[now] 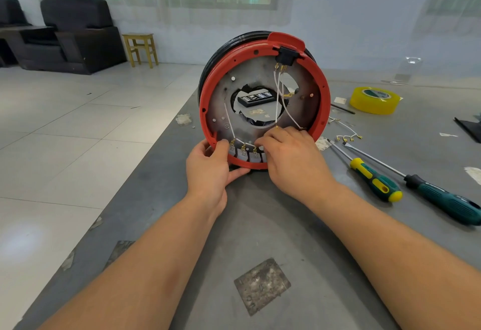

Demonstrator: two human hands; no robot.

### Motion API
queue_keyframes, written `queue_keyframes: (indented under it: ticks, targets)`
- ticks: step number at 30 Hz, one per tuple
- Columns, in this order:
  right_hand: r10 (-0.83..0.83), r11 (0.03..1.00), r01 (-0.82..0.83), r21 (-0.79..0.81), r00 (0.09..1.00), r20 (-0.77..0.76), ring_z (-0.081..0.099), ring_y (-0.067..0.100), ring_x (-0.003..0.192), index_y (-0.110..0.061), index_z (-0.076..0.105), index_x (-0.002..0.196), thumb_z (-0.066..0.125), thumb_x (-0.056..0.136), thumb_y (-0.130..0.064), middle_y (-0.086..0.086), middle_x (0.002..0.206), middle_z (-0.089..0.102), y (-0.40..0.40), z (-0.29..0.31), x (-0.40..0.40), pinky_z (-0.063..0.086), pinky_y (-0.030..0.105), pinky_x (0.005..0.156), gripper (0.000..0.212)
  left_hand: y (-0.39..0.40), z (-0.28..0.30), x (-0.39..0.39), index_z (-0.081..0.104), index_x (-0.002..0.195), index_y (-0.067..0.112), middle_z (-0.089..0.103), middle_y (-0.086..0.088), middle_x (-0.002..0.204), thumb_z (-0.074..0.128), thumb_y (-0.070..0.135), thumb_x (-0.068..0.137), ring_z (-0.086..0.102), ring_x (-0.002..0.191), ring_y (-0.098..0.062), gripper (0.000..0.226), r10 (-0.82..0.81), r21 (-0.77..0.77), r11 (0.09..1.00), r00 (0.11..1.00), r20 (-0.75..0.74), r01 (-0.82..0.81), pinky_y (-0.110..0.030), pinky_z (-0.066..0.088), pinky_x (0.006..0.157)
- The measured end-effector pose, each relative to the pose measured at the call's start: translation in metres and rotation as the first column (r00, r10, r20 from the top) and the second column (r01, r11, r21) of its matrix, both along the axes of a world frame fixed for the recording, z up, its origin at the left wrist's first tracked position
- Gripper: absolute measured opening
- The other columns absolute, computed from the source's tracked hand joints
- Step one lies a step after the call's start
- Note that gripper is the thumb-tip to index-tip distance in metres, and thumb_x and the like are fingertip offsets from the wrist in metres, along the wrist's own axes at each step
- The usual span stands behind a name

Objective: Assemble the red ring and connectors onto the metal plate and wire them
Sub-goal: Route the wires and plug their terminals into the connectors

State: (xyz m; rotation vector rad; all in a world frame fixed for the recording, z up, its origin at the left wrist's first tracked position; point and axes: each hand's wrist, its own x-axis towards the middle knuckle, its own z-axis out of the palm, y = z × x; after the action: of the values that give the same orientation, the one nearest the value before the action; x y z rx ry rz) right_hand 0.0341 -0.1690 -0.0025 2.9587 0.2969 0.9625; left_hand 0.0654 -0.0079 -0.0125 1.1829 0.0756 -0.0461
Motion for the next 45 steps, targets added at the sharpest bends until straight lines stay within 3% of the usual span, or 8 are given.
queue_keyframes:
  ticks: [5,10,15,23,31,37,42,45]
  targets:
    - [0.007,1.0,-0.007,-0.008,1.0,0.012,0.06,0.03,0.111,-0.011,0.06,0.134,0.05,0.083,-0.023,0.008,0.123,0.066,-0.007,-0.001,-0.007,0.048,0.042,0.093,0.053,0.001,0.0,0.001,0.064,0.121,0.003,0.077,-0.017,0.113,0.059,0.014,0.105,0.079,0.096,-0.032,0.02,0.009,0.0,1.0,1.0,0.003,-0.009,-0.051,0.066,0.078]
    - [0.011,0.994,-0.013,-0.109,1.0,-0.017,0.057,0.027,0.121,-0.014,0.052,0.143,0.077,0.078,-0.037,0.004,0.131,0.063,-0.013,-0.007,-0.002,0.044,0.041,0.101,0.073,0.001,0.0,0.001,0.066,0.122,0.004,0.076,-0.017,0.114,0.06,0.015,0.105,0.078,0.097,-0.032,0.021,0.024,-0.014,1.0,1.0,-0.006,-0.024,-0.051,0.066,0.079]
    - [0.048,0.989,-0.031,-0.144,0.992,0.121,0.061,0.027,0.112,-0.016,0.057,0.138,0.079,0.08,-0.028,0.001,0.122,0.068,-0.016,-0.011,0.003,0.044,0.04,0.091,0.063,0.001,0.001,0.0,0.066,0.122,0.003,0.077,-0.018,0.113,0.061,0.016,0.105,0.078,0.097,-0.031,0.022,0.027,-0.032,0.999,1.0,-0.004,-0.027,-0.052,0.066,0.079]
    - [0.064,0.989,-0.047,-0.138,0.991,0.121,0.063,0.025,0.111,-0.02,0.061,0.133,0.082,0.077,-0.026,0.0,0.121,0.069,-0.016,-0.011,0.004,0.044,0.039,0.093,0.06,0.002,0.001,0.002,0.065,0.125,0.005,0.076,-0.018,0.115,0.062,0.016,0.105,0.079,0.096,-0.031,0.023,0.027,-0.044,0.999,0.999,-0.025,-0.028,-0.05,0.066,0.076]
    - [0.094,0.985,-0.072,-0.155,0.987,0.133,0.061,0.025,0.11,-0.028,0.066,0.124,0.076,0.078,-0.058,-0.001,0.118,0.064,-0.019,-0.015,0.005,0.04,0.044,0.099,0.056,0.005,0.003,0.0,0.044,0.149,0.032,0.079,-0.01,0.104,0.066,0.016,0.1,0.08,0.088,-0.029,0.056,0.036,-0.011,0.999,0.999,0.012,-0.035,-0.042,0.066,0.068]
    - [0.196,0.977,-0.173,-0.122,0.956,0.217,0.062,0.022,0.106,-0.031,0.07,0.127,0.065,0.093,-0.053,-0.005,0.119,0.068,-0.026,-0.014,0.001,0.038,0.045,0.105,0.04,0.018,0.007,-0.001,0.039,0.154,0.041,0.075,0.0,0.093,0.067,0.04,0.095,0.078,0.076,-0.019,0.065,0.109,0.409,0.89,0.966,0.236,-0.2,-0.034,0.065,0.06]
    - [0.235,0.97,-0.243,0.006,0.944,0.232,0.063,0.023,0.108,-0.027,0.075,0.119,0.066,0.092,-0.049,-0.005,0.114,0.068,-0.026,-0.01,-0.004,0.04,0.042,0.101,0.036,0.025,0.011,-0.004,0.035,0.156,0.038,0.073,0.013,0.108,0.059,0.049,0.091,0.07,0.099,-0.017,0.07,0.112,0.556,0.776,0.933,0.343,-0.297,-0.048,0.059,0.094]
    - [0.206,0.97,-0.229,0.077,0.95,0.233,0.062,0.023,0.106,-0.028,0.08,0.111,0.065,0.089,-0.055,-0.006,0.106,0.069,-0.03,-0.007,-0.007,0.039,0.039,0.096,0.038,0.027,0.013,-0.007,0.024,0.159,0.044,0.072,0.014,0.102,0.053,0.055,0.087,0.068,0.104,-0.021,0.079,0.104,0.621,0.724,0.938,0.332,-0.3,-0.05,0.056,0.097]
